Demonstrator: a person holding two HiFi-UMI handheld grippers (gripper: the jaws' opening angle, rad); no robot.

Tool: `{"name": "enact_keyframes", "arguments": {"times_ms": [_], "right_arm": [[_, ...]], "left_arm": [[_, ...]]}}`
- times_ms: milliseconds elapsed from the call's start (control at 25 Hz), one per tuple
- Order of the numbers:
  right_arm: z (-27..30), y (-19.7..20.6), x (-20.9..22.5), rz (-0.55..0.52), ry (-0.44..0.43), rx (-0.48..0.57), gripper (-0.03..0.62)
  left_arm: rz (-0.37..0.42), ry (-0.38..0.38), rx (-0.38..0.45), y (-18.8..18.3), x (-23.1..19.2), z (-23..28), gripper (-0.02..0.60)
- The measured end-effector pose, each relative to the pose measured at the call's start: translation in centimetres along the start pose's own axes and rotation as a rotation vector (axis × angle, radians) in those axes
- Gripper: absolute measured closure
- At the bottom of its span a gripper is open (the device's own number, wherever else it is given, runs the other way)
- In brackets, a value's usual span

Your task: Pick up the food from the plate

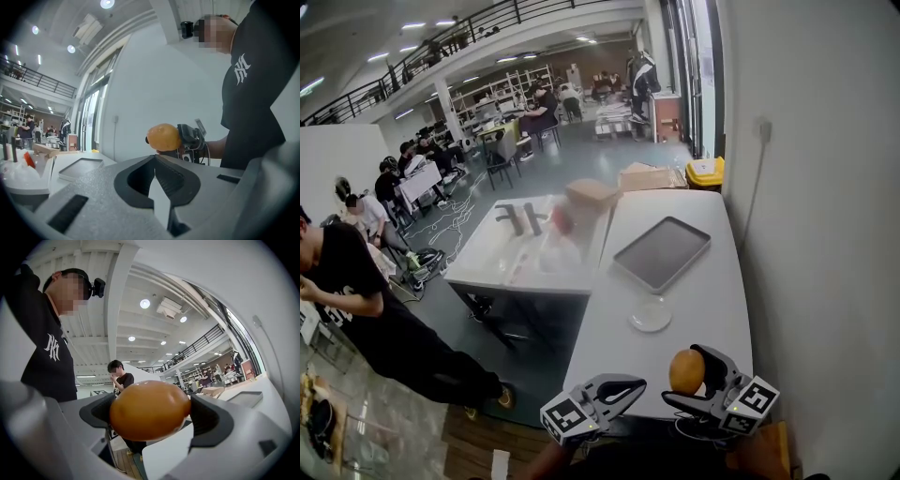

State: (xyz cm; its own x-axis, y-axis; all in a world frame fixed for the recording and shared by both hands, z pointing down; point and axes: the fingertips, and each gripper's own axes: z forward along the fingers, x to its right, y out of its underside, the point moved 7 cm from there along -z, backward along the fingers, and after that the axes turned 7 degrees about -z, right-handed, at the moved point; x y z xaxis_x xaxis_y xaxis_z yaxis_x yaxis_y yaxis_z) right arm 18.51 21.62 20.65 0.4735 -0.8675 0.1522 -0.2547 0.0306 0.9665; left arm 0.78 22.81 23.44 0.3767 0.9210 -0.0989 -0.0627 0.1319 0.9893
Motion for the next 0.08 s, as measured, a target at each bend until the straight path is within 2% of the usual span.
{"name": "enact_keyframes", "arguments": {"times_ms": [80], "right_arm": [[0.07,0.08,0.31,-0.006,0.001,-0.010,0.089]], "left_arm": [[0.004,-0.001,0.001,-0.18,-0.15,0.13,0.578]]}}
